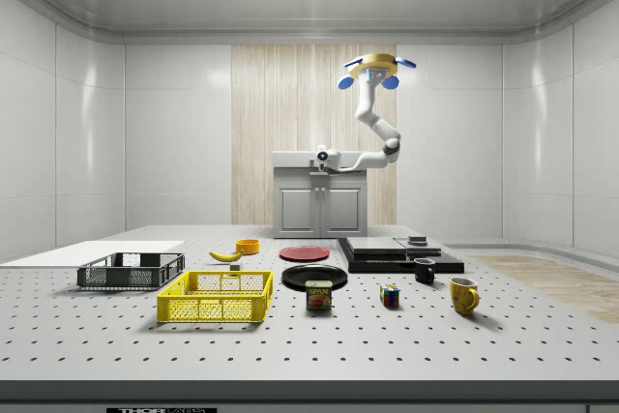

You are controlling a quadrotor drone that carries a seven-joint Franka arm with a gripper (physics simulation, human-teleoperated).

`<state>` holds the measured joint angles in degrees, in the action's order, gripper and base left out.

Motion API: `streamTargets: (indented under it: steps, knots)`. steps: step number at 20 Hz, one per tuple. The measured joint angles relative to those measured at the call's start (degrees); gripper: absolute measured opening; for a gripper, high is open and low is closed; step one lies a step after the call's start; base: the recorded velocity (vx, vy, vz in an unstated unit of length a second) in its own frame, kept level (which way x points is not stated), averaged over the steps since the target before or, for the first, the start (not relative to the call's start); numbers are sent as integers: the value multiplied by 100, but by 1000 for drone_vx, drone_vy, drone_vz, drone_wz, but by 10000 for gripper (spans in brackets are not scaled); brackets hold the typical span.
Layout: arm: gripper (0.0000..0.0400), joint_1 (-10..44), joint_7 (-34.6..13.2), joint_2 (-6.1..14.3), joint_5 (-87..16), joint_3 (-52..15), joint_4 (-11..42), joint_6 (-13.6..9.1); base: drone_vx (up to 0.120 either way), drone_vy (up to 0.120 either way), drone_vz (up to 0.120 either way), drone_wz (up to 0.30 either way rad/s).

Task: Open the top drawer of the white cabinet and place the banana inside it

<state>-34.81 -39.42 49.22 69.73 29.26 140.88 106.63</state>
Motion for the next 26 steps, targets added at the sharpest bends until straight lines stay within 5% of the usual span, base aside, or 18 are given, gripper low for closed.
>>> streamTargets:
  steps: [4,8,9,10,12,13,16,17,18,21,24,26]
  knots:
    - [233,-38,3,1,20,-20,8,52,0,0,0,0]
    - [155,-65,-1,7,20,-22,12,82,0,0,0,0]
    - [151,-67,49,5,15,-22,13,85,0,0,0,0]
    - [198,-78,-207,66,-104,-49,-35,106,0,0,0,0]
    - [176,-105,-134,62,-112,-18,-19,121,0,0,0,0]
    - [211,-126,-290,127,-252,-14,-61,132,0,0,0,0]
    - [162,-140,-113,128,-281,140,-31,62,0,0,0,0]
    - [210,-177,-461,214,-425,170,-79,68,0,0,0,0]
    - [185,-234,-94,207,-449,283,-23,87,0,0,0,0]
    - [143,-226,-136,247,-528,434,-53,-28,0,0,0,0]
    - [193,-248,-464,373,-789,584,-149,-134,0,0,0,0]
    - [169,-246,-123,336,-843,758,-119,-219,0,0,0,0]
